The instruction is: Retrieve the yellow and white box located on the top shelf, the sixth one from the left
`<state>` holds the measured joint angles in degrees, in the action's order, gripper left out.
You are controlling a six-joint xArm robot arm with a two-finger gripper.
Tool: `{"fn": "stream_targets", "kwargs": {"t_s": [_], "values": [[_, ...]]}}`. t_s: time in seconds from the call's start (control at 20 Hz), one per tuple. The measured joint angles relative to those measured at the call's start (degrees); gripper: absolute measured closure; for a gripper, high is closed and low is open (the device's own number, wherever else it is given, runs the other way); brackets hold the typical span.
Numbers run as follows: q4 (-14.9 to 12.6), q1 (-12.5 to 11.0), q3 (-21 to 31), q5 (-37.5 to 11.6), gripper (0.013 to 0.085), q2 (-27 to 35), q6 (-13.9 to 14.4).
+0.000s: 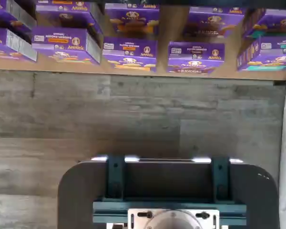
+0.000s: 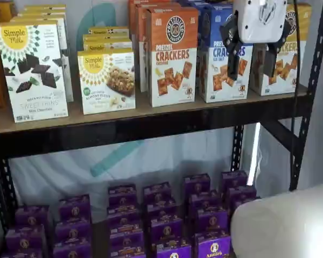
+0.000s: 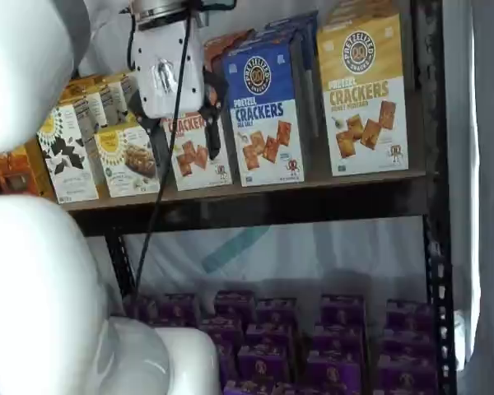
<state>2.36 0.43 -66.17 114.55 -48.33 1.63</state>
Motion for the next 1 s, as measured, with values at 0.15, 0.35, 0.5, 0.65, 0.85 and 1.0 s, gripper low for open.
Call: {"fn": "stream_targets", "kwargs": {"t_s": [0.15, 0.35, 0.5, 0.65, 0.85, 1.0], "values": [[2.58, -2.27, -1.38, 2.92, 0.013, 1.66, -0.95], [2.68, -2.2, -1.34, 2.92, 0.013, 1.63, -0.93], [1.78, -1.77, -1.07, 2.19, 0.013, 1.44, -0.95], [-0.32, -1.17, -0.44, 0.29, 0.013, 1.02, -1.34], [-2.75, -2.32, 0.68, -3.1, 0.013, 0.59, -3.34], [-4.21, -4.75, 1.78, -6.54, 0.013, 0.29, -6.07]]}}
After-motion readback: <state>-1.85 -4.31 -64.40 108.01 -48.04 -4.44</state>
